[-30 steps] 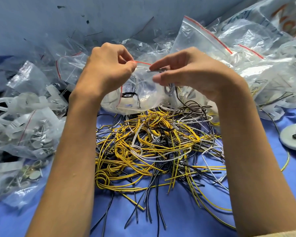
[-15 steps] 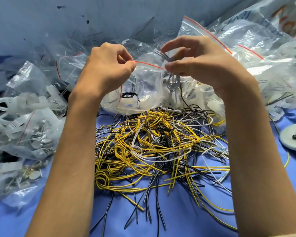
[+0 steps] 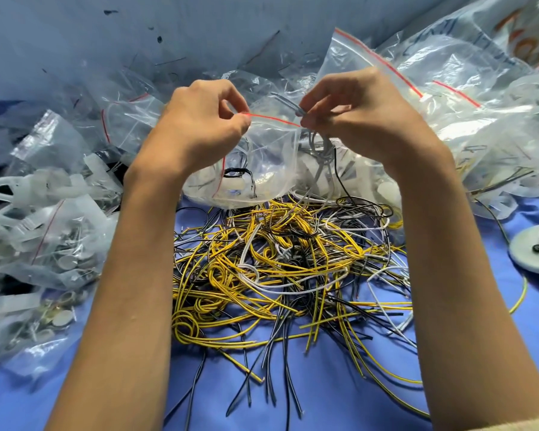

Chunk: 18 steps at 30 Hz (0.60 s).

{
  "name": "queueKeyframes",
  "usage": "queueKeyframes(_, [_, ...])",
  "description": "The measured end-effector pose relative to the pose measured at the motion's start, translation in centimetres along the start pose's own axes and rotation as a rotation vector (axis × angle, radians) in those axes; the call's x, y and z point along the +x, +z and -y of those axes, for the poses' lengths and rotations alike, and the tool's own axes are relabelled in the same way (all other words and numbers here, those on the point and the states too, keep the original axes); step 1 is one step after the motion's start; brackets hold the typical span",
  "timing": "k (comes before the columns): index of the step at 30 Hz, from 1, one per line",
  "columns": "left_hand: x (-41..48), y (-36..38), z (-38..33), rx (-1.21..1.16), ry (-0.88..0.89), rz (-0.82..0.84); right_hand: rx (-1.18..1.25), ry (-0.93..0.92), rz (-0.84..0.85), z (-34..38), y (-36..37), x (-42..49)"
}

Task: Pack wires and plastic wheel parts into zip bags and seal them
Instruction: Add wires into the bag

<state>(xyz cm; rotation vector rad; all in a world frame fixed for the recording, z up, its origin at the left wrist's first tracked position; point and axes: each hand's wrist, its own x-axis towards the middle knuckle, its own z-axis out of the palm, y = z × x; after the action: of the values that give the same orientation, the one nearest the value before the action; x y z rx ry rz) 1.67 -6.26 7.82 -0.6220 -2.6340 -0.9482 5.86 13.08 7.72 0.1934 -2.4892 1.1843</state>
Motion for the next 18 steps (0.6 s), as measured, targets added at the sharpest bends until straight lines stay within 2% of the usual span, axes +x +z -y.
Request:
queueKeyframes(4, [-0.3,0.2,-0.4,-0.061,0.09,0.129,0.076,-0.004,0.036,-0.6,0.4,0.0])
queueKeyframes(10, [-0.4,0.1,-0.7,-0.028,0.133,0.063,0.143,0.061,0.08,-1.1,0.5,-0.2])
queueKeyframes(18, [-0.2,0.7,-0.9,-0.022,0.112,0.197,0.428,0.093,-0.038,0.1,0.7,-0.4])
